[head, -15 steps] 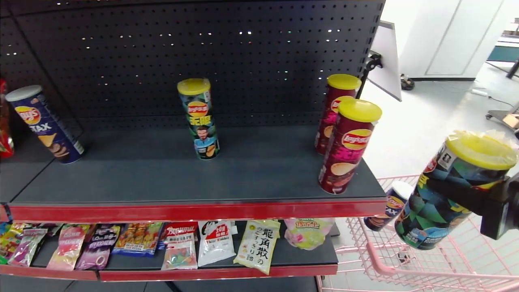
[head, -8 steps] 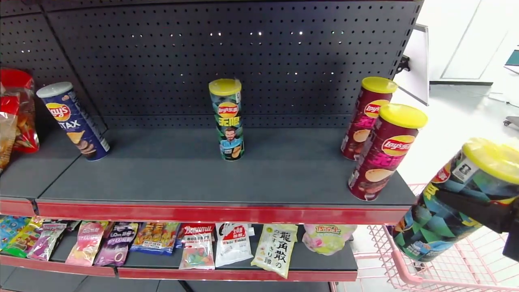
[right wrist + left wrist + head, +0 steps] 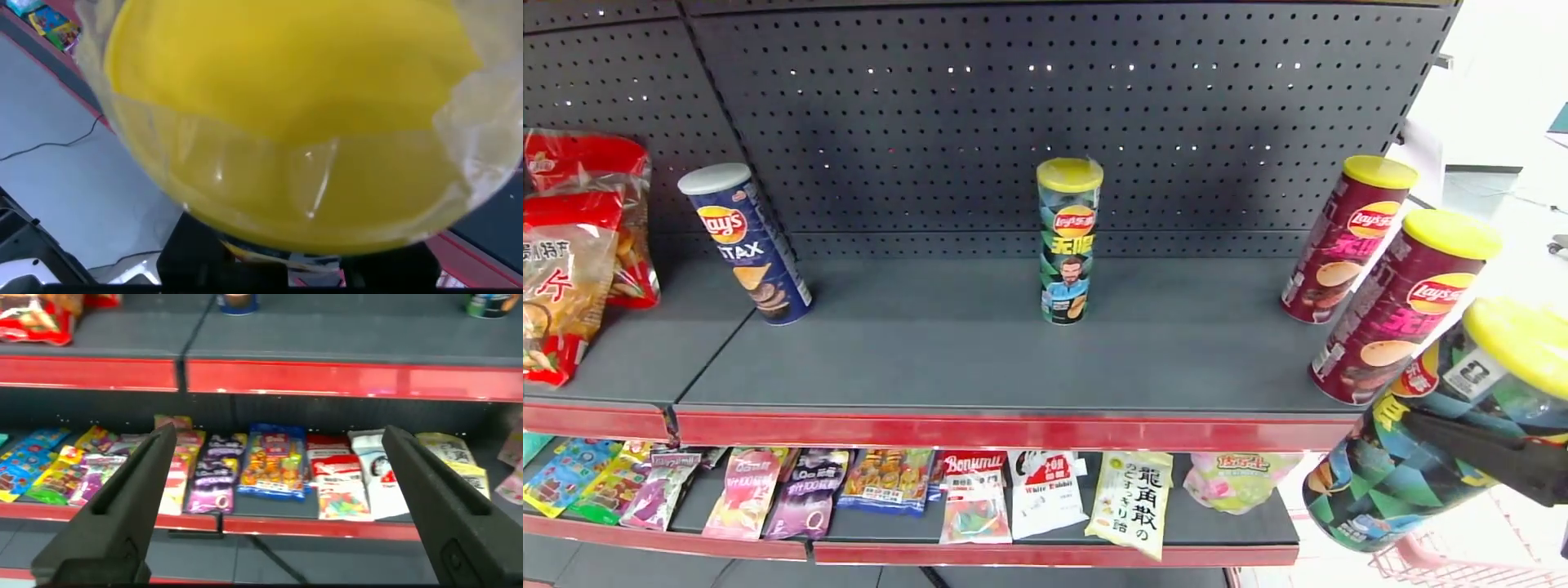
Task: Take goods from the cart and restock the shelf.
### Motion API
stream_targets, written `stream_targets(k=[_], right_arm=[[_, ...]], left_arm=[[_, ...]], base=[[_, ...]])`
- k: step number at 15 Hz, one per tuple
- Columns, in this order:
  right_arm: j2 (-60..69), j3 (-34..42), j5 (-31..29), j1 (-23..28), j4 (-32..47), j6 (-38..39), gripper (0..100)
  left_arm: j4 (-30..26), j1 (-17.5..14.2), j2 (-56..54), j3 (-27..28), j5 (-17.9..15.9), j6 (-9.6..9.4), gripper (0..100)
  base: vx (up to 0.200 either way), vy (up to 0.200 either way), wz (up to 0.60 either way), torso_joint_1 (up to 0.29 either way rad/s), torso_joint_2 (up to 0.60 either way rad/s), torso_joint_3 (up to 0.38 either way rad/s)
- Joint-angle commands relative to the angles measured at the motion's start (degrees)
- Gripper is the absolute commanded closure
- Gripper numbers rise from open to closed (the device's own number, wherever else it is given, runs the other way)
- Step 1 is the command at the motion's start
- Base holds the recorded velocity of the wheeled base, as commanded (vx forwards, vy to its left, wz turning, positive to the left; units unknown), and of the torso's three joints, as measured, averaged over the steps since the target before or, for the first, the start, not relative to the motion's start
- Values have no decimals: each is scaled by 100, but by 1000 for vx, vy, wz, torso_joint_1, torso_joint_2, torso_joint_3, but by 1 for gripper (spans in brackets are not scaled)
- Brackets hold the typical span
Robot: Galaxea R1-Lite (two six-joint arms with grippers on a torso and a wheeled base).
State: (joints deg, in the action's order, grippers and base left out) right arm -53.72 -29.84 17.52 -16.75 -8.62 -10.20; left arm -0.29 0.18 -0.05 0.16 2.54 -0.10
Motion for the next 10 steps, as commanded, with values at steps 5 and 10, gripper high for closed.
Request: stream_targets(k=[5, 10], right_arm=[[178, 154, 138, -294, -17, -140, 100], [204, 154, 147, -294, -8, -140, 100]], left_arm=[[3, -1, 5, 2, 1, 1, 0], [3, -1, 5, 2, 1, 1, 0]], base=[[40, 0, 0, 1, 0, 0], [200, 0, 0, -3, 5, 5]])
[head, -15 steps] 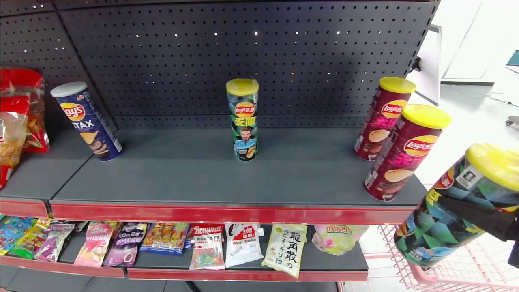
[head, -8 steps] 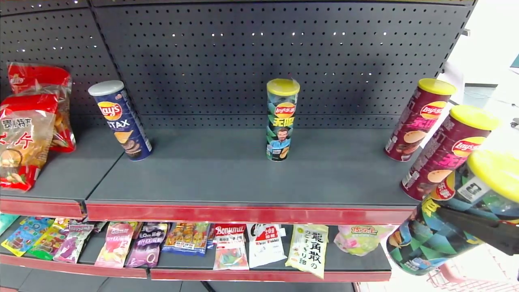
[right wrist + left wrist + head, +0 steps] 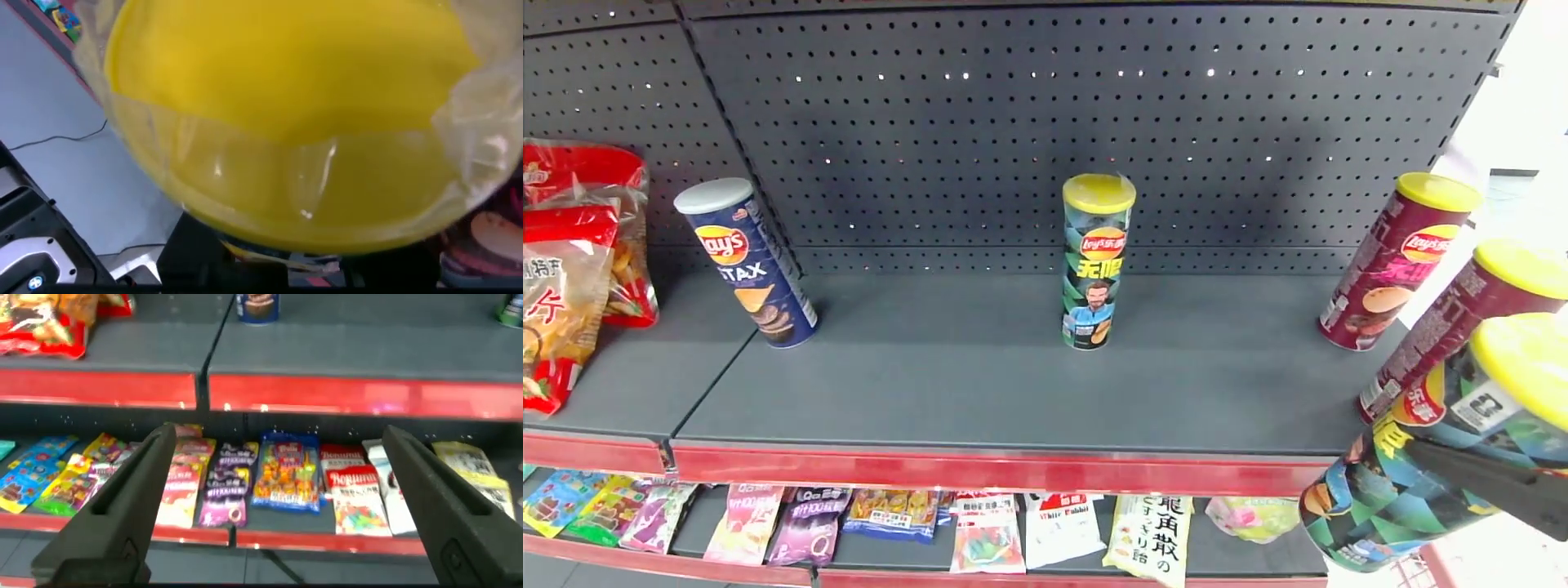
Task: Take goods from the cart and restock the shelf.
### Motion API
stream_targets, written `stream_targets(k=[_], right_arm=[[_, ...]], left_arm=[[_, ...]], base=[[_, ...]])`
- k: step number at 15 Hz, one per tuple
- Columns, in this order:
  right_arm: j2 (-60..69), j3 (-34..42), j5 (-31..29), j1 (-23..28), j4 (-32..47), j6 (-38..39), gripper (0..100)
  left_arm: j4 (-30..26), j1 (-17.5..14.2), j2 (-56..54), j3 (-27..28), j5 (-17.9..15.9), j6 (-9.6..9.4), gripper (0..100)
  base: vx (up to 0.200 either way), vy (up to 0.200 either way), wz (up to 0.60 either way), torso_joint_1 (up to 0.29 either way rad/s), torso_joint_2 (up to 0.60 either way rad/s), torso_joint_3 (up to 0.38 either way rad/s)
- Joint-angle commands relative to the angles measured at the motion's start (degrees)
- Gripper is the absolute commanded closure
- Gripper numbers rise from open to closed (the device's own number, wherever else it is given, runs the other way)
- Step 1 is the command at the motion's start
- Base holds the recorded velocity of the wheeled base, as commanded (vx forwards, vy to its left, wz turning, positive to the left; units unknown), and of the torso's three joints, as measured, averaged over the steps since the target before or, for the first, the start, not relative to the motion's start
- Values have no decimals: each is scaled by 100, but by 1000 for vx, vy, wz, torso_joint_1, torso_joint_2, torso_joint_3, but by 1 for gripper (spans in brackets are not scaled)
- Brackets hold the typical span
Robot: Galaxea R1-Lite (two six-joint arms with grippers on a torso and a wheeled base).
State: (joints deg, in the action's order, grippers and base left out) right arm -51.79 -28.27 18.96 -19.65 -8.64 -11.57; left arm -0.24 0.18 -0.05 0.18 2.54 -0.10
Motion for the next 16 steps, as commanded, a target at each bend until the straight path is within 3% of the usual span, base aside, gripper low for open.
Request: stream_targets(k=[1, 5, 7, 8, 9, 10, 11, 12, 13, 15, 16], right_arm=[[19, -12, 20, -4, -6, -3, 100], [301, 94, 302, -48, -6, -3, 100], [371, 58, 258, -329, 3, -3, 100], [380, 41, 249, -373, 3, -3, 100], [380, 32, 249, -373, 3, -3, 100], [371, -3, 249, -364, 3, -3, 100], [371, -12, 249, -364, 3, -3, 100], [362, -21, 249, -364, 3, -3, 100], [336, -73, 249, -373, 3, -3, 100], [283, -196, 240, -364, 29, 6, 100], [257, -214, 240, -364, 29, -3, 100]], left_arm=[[-2, -1, 5, -1, 1, 1, 0], [-11, -1, 5, -1, 1, 1, 0], [-11, 34, 304, -1, -7, 1, 0], [-11, 131, 339, -1, -60, -69, 0], [7, 184, 348, 52, -377, -333, 0], [-20, 201, 963, 957, -816, -377, 0], [-20, 210, 2299, 2214, -895, -157, 0], [-20, 210, 2378, 2284, -904, -140, 0], [7, 571, 3591, 3330, -1677, -148, 0], [68, 1063, 4927, 3823, -2627, -597, 0], [244, 1195, 5533, 3990, -2802, -676, 0]], base=[[0, 0, 0, 0, 0, 0], [0, 0, 0, 0, 0, 0], [0, 0, 0, 0, 0, 0], [0, 0, 0, 0, 0, 0], [0, 0, 0, 0, 0, 0], [0, 0, 0, 0, 0, 0], [0, 0, 0, 0, 0, 0], [0, 0, 0, 0, 0, 0], [0, 0, 0, 0, 0, 0], [0, 0, 0, 0, 0, 0], [0, 0, 0, 0, 0, 0]])
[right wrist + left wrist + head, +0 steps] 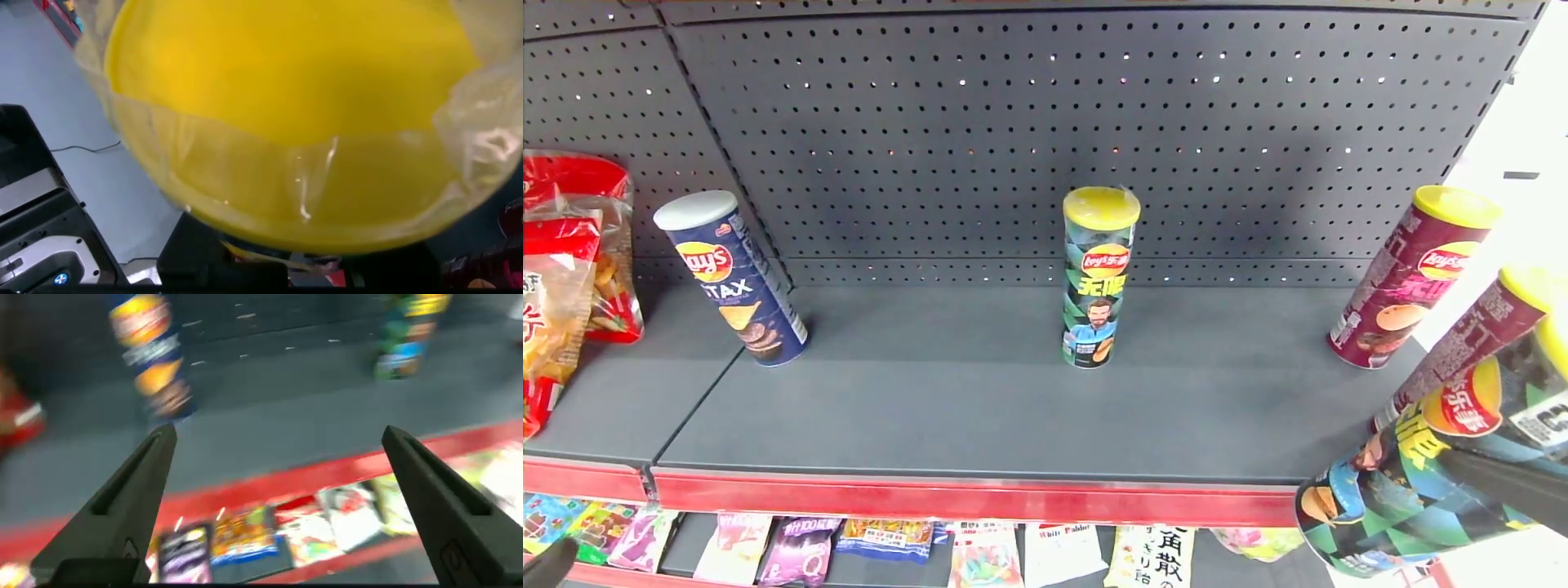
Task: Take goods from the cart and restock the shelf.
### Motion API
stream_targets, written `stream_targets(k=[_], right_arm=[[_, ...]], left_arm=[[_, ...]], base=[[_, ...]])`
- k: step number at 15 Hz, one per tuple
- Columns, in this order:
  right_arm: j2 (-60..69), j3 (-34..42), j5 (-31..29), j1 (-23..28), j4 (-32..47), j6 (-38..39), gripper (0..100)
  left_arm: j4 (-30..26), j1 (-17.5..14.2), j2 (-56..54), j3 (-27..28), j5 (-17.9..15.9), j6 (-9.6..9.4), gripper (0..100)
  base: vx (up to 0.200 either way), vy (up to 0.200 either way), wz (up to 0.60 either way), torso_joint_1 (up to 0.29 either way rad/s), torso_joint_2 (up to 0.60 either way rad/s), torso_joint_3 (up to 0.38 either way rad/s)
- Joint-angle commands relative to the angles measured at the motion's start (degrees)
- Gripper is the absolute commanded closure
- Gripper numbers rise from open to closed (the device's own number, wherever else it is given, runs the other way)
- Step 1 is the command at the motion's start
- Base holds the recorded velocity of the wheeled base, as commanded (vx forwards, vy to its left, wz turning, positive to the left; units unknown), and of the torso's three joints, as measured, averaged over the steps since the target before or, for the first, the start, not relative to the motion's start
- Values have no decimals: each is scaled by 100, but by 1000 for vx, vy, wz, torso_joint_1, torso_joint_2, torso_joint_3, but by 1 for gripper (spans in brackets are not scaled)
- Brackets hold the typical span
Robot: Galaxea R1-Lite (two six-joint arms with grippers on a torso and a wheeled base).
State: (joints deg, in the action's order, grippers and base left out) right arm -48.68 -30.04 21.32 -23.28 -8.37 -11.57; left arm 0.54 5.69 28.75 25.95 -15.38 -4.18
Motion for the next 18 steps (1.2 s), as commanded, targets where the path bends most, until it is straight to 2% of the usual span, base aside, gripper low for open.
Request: stream_targets(k=[1, 2, 3, 4, 7, 10, 12, 18], right_arm=[[-63, -37, 4, -1, 3, -3, 100], [-63, -46, 4, -1, 11, -3, 100], [-72, -46, 4, -1, 11, -3, 100], [-107, -46, 4, -1, 11, -3, 100], [-212, -55, 12, -1, 11, -3, 100], [-212, -37, 4, 8, 3, 6, 100], [-248, -37, -5, 8, 3, 6, 100], [-256, -37, -5, 26, -6, 32, 100]], left_arm=[[535, 890, 3304, 1483, -1116, -426, 0], [1115, 1153, 3999, 1597, -1151, -514, 0], [1555, 1329, 4605, 1790, -1160, -514, 0], [1801, 1496, 5150, 2063, -1169, -514, 0], [1854, 1751, 6134, 2713, -1195, -540, 0], [1862, 1892, 6846, 3355, -1485, -557, 0], [2012, 2050, 7312, 3698, -1564, -566, 0], [2152, 2340, 8507, 5034, -1529, -584, 0]], base=[[0, 0, 0, 0, 0, 0], [0, 0, 0, 0, 0, 0], [0, 0, 0, 0, 0, 0], [0, 0, 0, 0, 0, 0], [0, 0, 0, 0, 0, 0], [0, 0, 0, 0, 0, 0], [0, 0, 0, 0, 0, 0], [0, 0, 0, 0, 0, 0]])
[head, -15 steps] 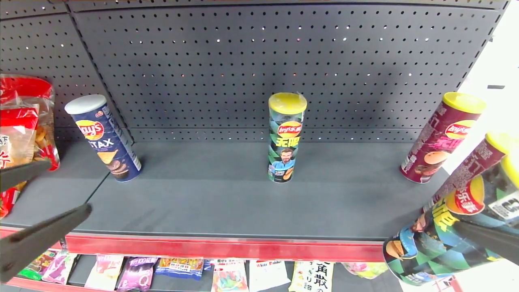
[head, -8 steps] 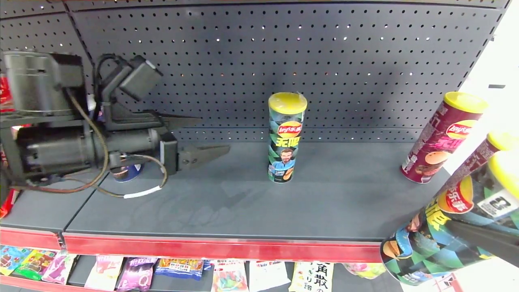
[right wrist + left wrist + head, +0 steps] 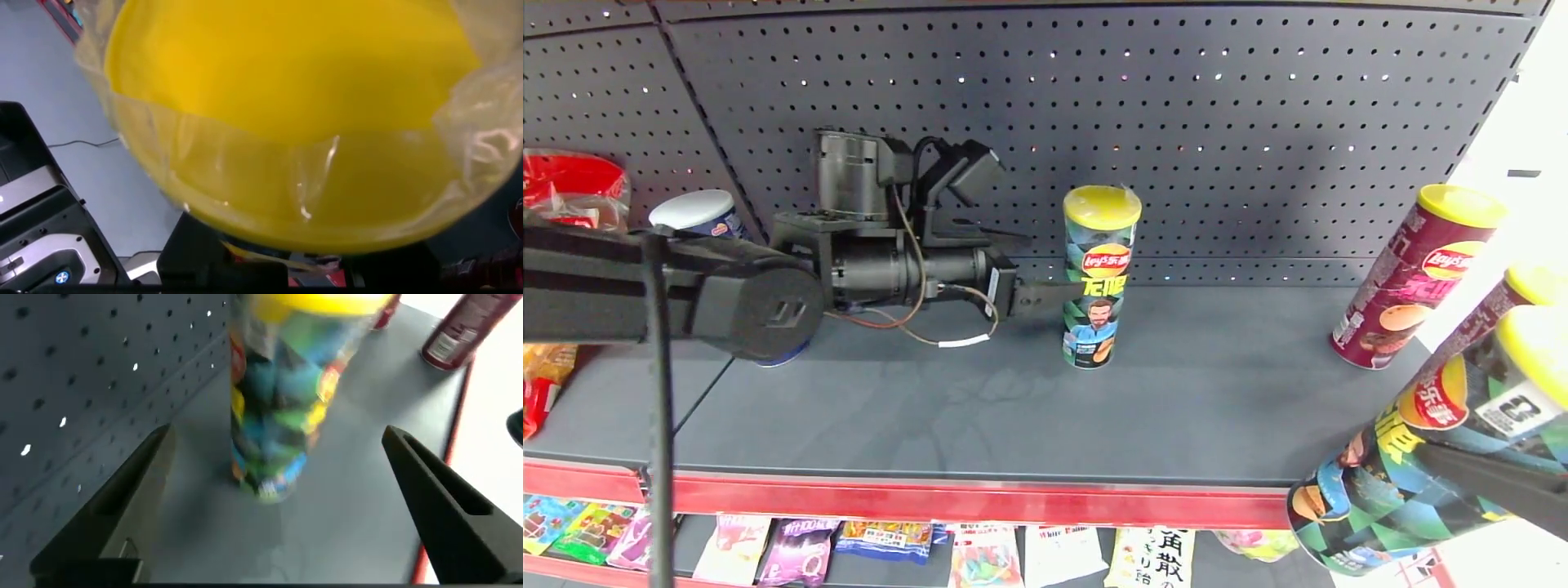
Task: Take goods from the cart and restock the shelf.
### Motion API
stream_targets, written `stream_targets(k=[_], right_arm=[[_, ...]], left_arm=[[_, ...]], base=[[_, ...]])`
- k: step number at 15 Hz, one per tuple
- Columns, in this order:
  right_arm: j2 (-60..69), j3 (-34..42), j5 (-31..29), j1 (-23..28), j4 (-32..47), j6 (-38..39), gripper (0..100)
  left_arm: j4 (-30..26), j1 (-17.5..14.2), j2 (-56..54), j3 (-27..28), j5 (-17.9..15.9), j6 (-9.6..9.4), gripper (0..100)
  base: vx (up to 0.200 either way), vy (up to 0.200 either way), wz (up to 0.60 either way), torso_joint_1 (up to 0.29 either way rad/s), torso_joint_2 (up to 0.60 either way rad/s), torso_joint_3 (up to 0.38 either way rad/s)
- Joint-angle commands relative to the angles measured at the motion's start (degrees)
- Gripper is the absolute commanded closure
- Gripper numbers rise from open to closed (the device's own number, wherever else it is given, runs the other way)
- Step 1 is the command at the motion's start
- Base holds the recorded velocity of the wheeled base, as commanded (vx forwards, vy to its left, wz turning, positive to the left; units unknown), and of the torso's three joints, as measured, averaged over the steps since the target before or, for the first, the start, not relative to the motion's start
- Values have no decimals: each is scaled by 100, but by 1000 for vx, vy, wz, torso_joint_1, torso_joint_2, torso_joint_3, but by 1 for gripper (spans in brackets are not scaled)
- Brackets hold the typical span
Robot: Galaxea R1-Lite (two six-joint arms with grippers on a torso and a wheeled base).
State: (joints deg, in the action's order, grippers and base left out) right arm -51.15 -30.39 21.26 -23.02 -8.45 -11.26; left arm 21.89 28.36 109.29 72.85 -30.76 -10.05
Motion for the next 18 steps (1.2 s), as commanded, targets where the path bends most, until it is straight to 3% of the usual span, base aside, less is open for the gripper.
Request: stream_targets(k=[1, 4, 8, 16, 17, 18], right_arm=[[-9, -2, 1, -1, 1, 1, 100], [9, -2, 1, 8, 1, 1, 100], [9, -2, -8, 8, 10, 1, 100], [0, 16, -8, 16, 19, 1, 100], [0, 16, -25, 16, 19, 1, 100], [-9, 16, -34, 16, 19, 1, 100]], left_arm=[[-1, 109, 550, 484, 8, 11, 0], [-10, 126, 840, 880, 17, 11, 0], [-10, 205, 875, 924, 17, 11, 0], [-1, 267, 1411, 1645, 52, 20, 0], [-1, 267, 1429, 1671, 52, 20, 100], [-19, 276, 1455, 1680, 43, 29, 100]], base=[[0, 0, 0, 0, 0, 0], [0, 0, 0, 0, 0, 0], [0, 0, 0, 0, 0, 0], [0, 0, 0, 0, 0, 0], [0, 0, 0, 0, 0, 0], [0, 0, 0, 0, 0, 0]])
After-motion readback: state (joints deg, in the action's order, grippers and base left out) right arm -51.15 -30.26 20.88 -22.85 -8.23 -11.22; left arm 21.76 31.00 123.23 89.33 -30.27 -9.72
